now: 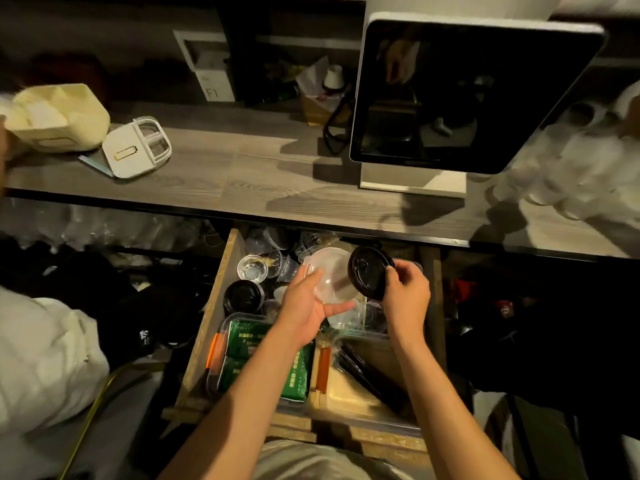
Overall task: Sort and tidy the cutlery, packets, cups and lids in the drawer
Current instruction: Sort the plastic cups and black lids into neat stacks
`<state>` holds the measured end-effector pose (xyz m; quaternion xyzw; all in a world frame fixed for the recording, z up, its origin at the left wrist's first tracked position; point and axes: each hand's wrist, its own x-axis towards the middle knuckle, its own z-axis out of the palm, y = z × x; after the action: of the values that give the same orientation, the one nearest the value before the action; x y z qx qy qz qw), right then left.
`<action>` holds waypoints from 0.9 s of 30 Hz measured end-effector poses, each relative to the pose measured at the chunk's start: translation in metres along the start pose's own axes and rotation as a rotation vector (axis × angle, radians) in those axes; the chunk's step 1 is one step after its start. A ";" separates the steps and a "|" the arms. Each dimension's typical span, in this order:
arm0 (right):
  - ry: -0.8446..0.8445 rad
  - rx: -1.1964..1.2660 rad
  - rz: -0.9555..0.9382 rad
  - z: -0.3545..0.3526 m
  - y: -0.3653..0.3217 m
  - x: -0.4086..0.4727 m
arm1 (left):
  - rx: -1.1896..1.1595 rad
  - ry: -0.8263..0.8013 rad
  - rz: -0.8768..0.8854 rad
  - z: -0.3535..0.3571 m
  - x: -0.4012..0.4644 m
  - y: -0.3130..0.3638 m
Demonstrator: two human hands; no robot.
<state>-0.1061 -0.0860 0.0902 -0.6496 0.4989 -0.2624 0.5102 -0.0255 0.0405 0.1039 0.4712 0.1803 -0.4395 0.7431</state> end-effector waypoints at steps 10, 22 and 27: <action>-0.280 0.148 0.057 0.012 -0.017 -0.044 | 0.234 0.075 0.077 -0.007 -0.016 0.006; -0.294 0.212 0.202 0.047 -0.028 -0.072 | 0.298 0.068 0.103 -0.051 -0.027 0.037; -0.125 0.201 0.126 0.051 -0.039 -0.076 | 0.315 0.071 0.103 -0.058 -0.033 0.050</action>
<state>-0.0758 0.0031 0.1216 -0.5774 0.4773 -0.2374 0.6184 0.0055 0.1149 0.1251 0.6060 0.1111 -0.4068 0.6745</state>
